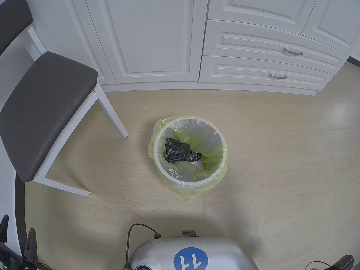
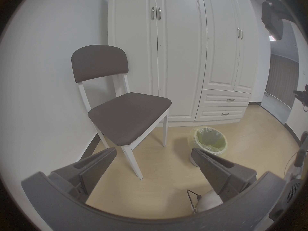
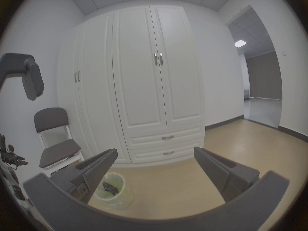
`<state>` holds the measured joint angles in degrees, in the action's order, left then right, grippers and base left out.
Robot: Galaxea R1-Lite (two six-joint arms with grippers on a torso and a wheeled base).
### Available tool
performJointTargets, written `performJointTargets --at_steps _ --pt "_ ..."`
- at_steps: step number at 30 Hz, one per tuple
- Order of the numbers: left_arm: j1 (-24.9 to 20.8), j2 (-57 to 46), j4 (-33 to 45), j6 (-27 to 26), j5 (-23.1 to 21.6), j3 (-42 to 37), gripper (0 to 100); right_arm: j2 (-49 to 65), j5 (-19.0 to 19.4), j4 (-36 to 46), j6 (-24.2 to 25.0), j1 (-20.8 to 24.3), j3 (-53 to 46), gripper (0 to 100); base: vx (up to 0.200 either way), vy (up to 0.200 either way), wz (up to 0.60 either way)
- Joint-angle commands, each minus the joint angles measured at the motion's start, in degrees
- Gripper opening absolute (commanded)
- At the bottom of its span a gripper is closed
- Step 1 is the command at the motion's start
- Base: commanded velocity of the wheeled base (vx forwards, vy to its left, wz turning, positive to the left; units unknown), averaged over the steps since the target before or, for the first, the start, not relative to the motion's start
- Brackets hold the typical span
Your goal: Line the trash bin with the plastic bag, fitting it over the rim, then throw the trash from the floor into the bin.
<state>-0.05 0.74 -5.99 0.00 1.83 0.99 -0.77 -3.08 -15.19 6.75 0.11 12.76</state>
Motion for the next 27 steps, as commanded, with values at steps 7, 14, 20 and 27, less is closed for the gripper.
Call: performJointTargets --at_steps 7,14,20,27 --pt "0.14 -0.74 1.33 -0.35 0.54 -0.99 100 0.68 -0.17 -0.72 -0.16 0.07 -10.30 100 0.000 0.000 0.00" --pt "0.14 -0.74 1.42 0.26 2.57 -0.99 100 0.68 -5.70 0.69 1.24 0.07 -12.76 100 0.000 0.000 0.00" --pt "0.05 -0.74 1.42 0.35 2.57 -0.99 100 0.68 -6.23 6.58 0.89 -0.02 -12.76 100 0.000 0.000 0.00" --pt "0.05 -0.74 1.68 0.18 2.65 -0.99 100 0.59 -5.09 11.32 0.45 -0.02 -12.76 100 0.000 0.000 0.00"
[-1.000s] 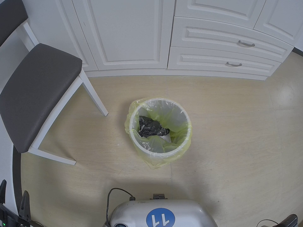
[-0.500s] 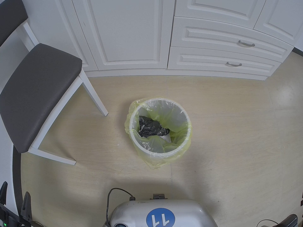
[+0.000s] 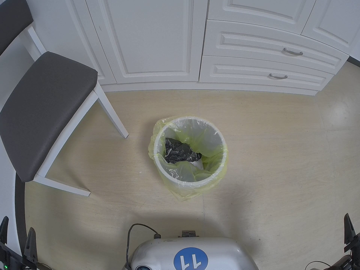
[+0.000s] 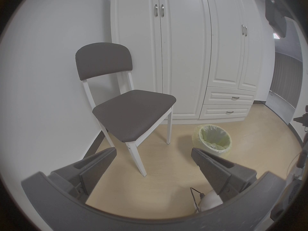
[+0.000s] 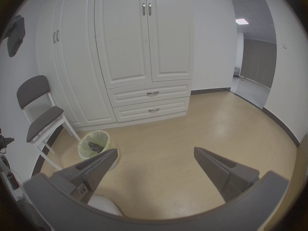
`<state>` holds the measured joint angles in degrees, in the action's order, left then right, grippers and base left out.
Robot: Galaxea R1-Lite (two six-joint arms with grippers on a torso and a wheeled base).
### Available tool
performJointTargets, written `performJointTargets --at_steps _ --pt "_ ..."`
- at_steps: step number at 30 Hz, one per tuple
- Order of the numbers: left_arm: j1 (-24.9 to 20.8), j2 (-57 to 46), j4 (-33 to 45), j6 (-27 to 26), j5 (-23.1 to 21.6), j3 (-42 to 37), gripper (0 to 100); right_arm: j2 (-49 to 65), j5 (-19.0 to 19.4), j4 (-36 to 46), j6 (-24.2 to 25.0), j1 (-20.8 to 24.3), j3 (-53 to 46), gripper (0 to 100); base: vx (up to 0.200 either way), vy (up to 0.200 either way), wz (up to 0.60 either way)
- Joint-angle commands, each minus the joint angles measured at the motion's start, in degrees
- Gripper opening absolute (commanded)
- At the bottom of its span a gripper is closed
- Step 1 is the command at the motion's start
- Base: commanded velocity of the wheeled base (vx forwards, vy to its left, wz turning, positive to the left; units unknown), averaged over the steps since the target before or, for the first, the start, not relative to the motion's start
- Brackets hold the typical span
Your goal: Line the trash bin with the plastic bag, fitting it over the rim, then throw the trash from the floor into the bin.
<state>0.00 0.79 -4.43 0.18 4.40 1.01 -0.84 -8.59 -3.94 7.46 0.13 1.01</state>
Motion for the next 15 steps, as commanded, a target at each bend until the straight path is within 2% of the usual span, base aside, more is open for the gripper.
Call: performJointTargets --at_steps 1,5,8,11,15 --pt "0.00 -0.79 0.12 -0.01 -0.36 -1.01 100 0.67 1.30 0.16 -1.04 -0.05 -1.01 100 0.000 0.000 0.00" --pt "0.00 -0.79 0.12 -0.09 -0.53 -1.01 100 0.67 4.20 0.07 -5.44 -0.05 -1.01 100 0.000 0.000 0.00" --pt "0.00 -0.79 0.21 0.26 -0.97 -1.01 100 0.67 5.69 0.07 -5.97 -0.13 -1.01 100 0.000 0.000 0.00" --pt "0.00 -0.79 1.00 0.43 -2.99 -0.92 100 0.75 7.01 4.82 -7.55 -0.05 -0.75 100 0.000 0.000 0.00" --pt "0.00 -0.79 2.76 1.05 -6.33 -0.40 100 0.75 7.72 4.03 -7.81 -0.05 -0.92 100 0.000 0.000 0.00"
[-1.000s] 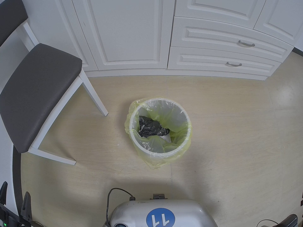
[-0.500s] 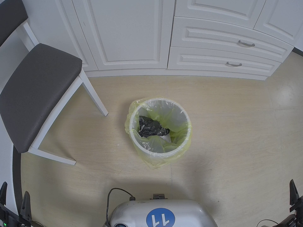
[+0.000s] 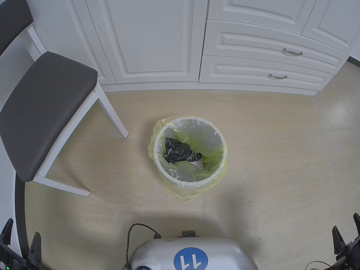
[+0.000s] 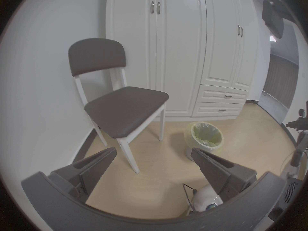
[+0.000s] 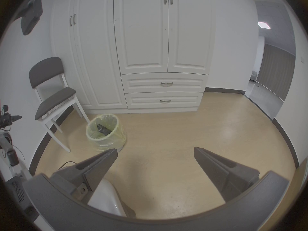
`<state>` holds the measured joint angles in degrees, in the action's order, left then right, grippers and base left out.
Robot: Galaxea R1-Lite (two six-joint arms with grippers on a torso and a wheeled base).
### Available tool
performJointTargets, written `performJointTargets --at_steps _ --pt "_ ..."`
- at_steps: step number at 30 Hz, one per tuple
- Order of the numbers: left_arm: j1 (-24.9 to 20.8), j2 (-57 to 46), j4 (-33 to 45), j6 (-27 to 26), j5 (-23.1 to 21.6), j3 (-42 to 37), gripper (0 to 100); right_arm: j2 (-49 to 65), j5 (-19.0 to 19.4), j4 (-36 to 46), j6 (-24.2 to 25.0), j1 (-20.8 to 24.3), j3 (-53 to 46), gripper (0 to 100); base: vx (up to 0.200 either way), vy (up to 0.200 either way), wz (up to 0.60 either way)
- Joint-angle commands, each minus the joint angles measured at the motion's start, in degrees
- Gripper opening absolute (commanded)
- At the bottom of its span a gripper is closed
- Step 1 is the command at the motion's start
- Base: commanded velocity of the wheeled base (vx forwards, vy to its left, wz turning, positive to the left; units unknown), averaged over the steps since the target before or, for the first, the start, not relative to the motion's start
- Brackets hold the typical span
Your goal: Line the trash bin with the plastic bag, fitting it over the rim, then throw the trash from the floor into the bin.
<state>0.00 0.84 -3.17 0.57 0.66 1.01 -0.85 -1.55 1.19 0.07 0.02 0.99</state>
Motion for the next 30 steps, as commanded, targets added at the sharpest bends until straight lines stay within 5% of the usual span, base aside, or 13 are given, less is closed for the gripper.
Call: performJointTargets --at_steps 1,14,20,22,30 --pt "0.00 -0.84 1.85 0.92 -3.03 -0.22 100 0.77 0.67 -1.11 -0.42 0.06 -0.90 100 0.000 0.000 0.00" --pt "0.00 -0.84 4.22 0.57 -10.06 0.75 100 0.85 0.41 -1.28 0.89 0.15 -0.90 100 0.000 0.000 0.00" --pt "0.00 -0.84 3.17 -5.58 -7.87 0.31 100 0.85 0.41 -1.28 0.98 0.15 -0.90 100 0.000 0.000 0.00" --pt "0.00 -0.84 2.55 -5.06 -4.09 0.13 100 0.85 0.41 -1.28 1.07 0.15 -0.90 100 0.000 0.000 0.00" --pt "0.00 -0.84 3.08 -1.54 -3.12 -1.01 100 0.85 0.41 -1.28 1.07 0.15 -0.90 100 0.000 0.000 0.00"
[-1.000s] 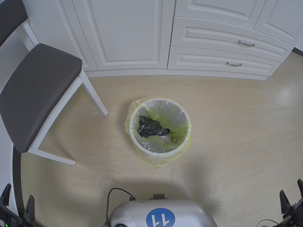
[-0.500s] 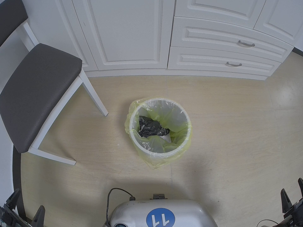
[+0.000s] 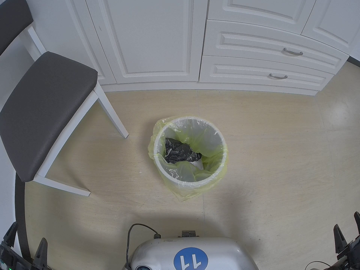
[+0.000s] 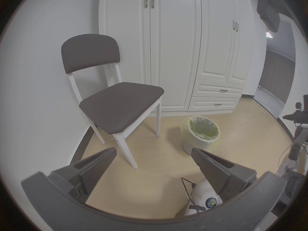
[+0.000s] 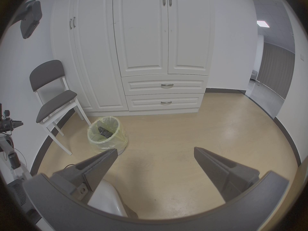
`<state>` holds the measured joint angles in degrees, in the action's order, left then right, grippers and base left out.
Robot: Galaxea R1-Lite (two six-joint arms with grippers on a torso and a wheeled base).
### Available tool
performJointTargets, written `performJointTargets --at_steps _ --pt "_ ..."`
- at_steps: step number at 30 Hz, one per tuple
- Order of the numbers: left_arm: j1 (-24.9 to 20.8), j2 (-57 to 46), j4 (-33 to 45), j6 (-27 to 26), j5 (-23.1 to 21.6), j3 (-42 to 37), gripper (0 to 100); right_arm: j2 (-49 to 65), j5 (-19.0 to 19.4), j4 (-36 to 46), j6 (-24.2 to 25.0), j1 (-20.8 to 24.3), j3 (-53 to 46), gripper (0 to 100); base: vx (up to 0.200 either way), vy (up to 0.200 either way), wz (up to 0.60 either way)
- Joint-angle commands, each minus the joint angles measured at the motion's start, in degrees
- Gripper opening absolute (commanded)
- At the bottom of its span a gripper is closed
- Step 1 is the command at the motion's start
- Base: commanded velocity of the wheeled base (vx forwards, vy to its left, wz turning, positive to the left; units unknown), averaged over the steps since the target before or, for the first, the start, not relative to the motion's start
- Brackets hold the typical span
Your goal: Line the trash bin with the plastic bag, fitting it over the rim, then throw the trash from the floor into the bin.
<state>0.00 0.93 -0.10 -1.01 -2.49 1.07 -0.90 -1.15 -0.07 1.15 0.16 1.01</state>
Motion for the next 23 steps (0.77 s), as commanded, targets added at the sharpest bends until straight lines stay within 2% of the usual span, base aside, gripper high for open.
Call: performJointTargets --at_steps 1,23 --pt "0.00 -0.93 0.01 0.05 0.03 -1.07 100 0.90 0.00 -0.01 0.00 0.02 -0.92 100 0.000 0.000 0.00" --pt "-0.09 -0.93 0.10 0.40 0.20 -1.07 100 0.90 -0.08 -0.01 0.00 0.02 -0.92 100 0.000 0.000 0.00"
